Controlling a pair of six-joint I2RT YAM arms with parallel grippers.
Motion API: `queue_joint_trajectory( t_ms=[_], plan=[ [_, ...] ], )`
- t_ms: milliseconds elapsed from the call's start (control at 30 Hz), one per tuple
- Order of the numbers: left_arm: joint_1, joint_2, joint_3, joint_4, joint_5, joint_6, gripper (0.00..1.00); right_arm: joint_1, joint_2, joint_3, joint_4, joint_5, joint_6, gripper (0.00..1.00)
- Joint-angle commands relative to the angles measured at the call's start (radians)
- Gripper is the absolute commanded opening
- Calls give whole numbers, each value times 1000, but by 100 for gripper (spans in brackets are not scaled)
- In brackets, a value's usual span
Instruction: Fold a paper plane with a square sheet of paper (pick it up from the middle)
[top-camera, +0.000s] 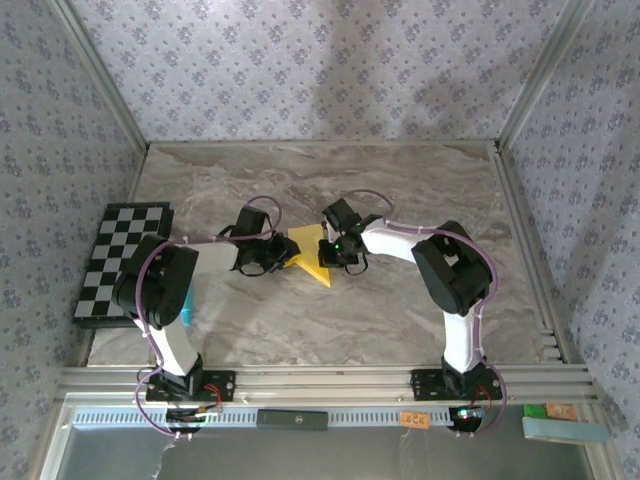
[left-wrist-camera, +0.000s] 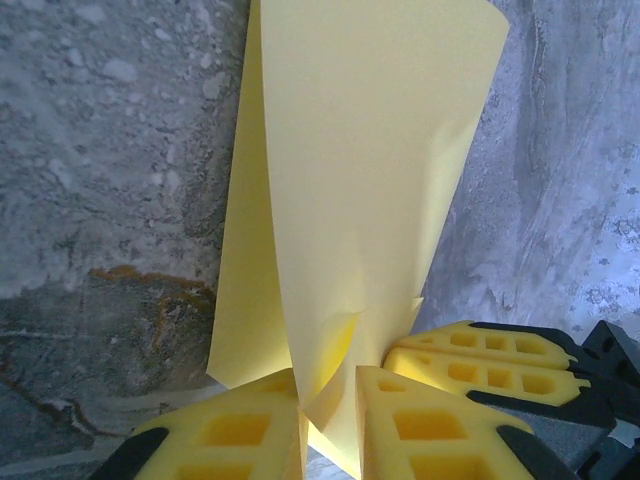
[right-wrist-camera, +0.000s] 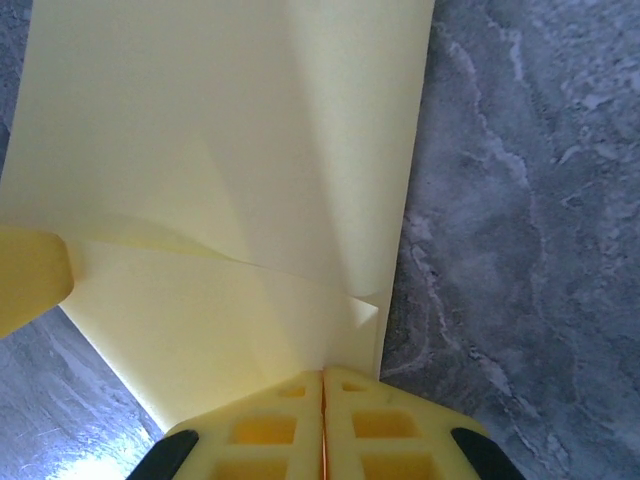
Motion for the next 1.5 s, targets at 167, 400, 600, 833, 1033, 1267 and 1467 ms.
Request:
queue_joint_trajectory(
  t_ms=[167, 400, 600, 833, 1033, 1267, 1467],
  plan=[
    [0, 23, 37, 13, 32, 25, 13, -12, 25, -24, -4, -8, -17, 9],
    [-3, 1, 37, 1, 9, 14, 6, -15, -62, -23, 40, 12, -109, 21],
    [-34, -58, 44, -55, -82, -21, 5, -2, -200, -126, 135, 102, -200, 34],
    [-78, -90, 81, -159, -205, -91, 5, 74, -315, -267, 257, 272, -322, 44],
    [-97, -87, 93, -182, -244, -149, 5, 132, -308, -323, 343, 316, -395, 44],
    [-107, -85, 116, -224, -256, -173, 6, 156, -248, -345, 436, 291, -443, 45],
    [-111, -90, 120, -232, -257, -188, 6, 162, -202, -351, 495, 278, -480, 47]
  ],
)
